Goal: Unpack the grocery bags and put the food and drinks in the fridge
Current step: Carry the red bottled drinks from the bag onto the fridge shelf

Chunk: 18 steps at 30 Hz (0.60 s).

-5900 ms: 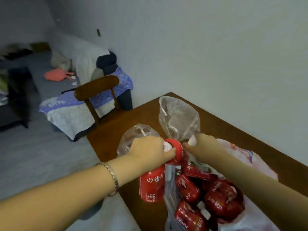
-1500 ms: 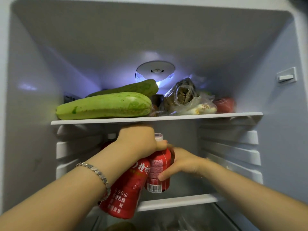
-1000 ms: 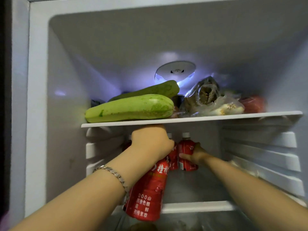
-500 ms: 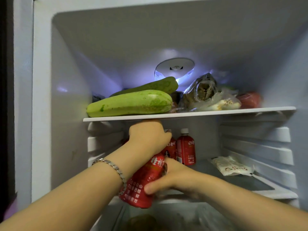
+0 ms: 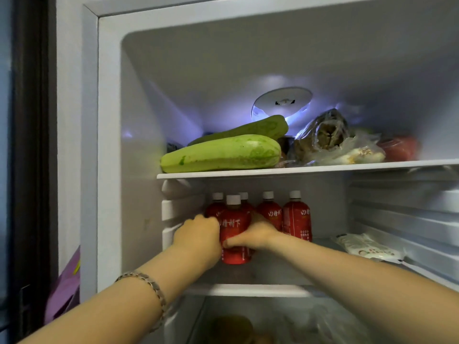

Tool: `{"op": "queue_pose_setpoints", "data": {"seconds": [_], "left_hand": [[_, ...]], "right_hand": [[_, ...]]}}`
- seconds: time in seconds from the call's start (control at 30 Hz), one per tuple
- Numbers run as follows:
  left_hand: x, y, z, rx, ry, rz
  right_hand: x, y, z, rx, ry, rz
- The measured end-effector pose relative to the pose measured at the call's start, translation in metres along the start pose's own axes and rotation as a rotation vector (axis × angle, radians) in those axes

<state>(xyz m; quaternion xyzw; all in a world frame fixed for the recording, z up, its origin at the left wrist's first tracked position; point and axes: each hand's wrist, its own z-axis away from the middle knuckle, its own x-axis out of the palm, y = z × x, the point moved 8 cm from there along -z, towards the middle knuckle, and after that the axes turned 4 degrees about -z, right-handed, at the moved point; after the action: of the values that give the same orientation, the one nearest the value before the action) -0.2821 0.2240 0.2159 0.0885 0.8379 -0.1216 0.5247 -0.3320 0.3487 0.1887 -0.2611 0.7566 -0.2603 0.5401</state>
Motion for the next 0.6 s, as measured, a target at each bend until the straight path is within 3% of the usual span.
{"op": "queue_pose_setpoints", "data": {"seconds": [0.07,0.23,0.33,0.5,0.6], "left_hand": [[0.008,-0.002,0.002,-0.001,-0.028,-0.045],[0.011,-0.008,-0.004,-0.012,0.014,-0.064],[0.021,-0.009,-0.007,-0.015,-0.008,-0.023],[0.039,0.001,-0.027,0.002,-0.022,0.081],[0.047,0.013,-0.044,0.015,-0.019,0.075]], "right_hand": [[0.018,-0.009,-0.013,0.016,-0.076,-0.01],[0.031,-0.026,-0.027,0.011,-0.045,0.105],[0.037,-0.024,-0.031,0.06,-0.063,0.131],[0.026,-0.015,-0.018,-0.015,-0.147,0.331],[-0.03,0.018,-0.006,0.072,0.029,0.494]]}}
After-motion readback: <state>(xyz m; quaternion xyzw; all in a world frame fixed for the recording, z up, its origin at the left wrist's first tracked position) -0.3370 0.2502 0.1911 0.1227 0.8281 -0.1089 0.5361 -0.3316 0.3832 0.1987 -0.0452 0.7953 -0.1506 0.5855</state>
